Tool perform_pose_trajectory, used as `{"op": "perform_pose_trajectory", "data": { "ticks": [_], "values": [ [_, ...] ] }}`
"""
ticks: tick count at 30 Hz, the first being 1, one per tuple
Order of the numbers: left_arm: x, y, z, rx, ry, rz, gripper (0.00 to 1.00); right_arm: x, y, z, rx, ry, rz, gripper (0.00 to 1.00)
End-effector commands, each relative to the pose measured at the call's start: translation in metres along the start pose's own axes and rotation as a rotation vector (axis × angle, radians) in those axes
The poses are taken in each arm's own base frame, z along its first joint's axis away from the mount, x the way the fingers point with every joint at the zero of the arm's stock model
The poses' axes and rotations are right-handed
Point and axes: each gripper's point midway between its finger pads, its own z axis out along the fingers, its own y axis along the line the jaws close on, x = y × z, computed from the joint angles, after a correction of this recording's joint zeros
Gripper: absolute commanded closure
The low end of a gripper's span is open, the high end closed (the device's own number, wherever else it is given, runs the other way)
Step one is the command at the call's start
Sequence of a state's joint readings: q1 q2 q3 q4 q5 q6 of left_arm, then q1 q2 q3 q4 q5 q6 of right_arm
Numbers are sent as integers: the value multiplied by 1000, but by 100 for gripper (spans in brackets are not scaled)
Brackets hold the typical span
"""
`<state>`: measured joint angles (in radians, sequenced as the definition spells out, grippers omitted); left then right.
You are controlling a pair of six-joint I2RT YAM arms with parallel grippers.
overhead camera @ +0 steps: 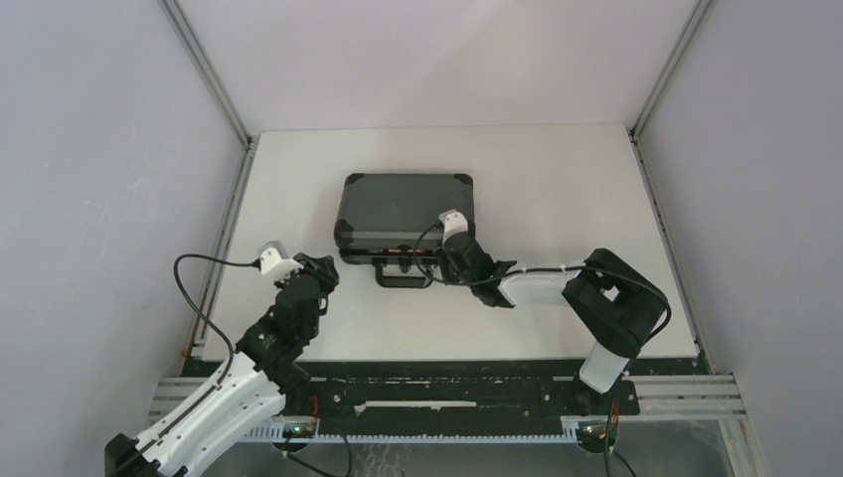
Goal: Pack up texas hold em set
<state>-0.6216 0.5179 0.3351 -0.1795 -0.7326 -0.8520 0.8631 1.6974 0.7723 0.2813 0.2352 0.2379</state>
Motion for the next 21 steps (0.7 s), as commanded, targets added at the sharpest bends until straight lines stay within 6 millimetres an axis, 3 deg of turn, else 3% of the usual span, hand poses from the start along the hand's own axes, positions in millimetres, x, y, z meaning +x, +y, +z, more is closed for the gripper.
{"op": "perform_pose_trajectory", "data": {
  "ticks": [1,4,8,10,13,16,21],
  "values": [
    [-15,-9,2,10,-49,-7,62,-68,-29,-9,79,-130,16,100],
    [-18,-8,2,1,-56,1,63,-81,-13,-28,-1,-146,-25,100],
    [-25,-9,-1,10,-83,-4,63,-100,30,-77,-206,-187,-70,100],
    [-26,-9,0,14,-92,-6,64,-124,41,-105,-275,-263,-72,100],
    [-24,-10,2,23,-90,-5,64,-167,38,-133,-297,-388,-67,100],
    [-19,-14,4,28,-72,12,64,-192,23,-128,-251,-407,-68,100],
    [-9,-20,9,44,-30,49,66,-187,17,-79,-231,-342,-49,100]
  ]
}}
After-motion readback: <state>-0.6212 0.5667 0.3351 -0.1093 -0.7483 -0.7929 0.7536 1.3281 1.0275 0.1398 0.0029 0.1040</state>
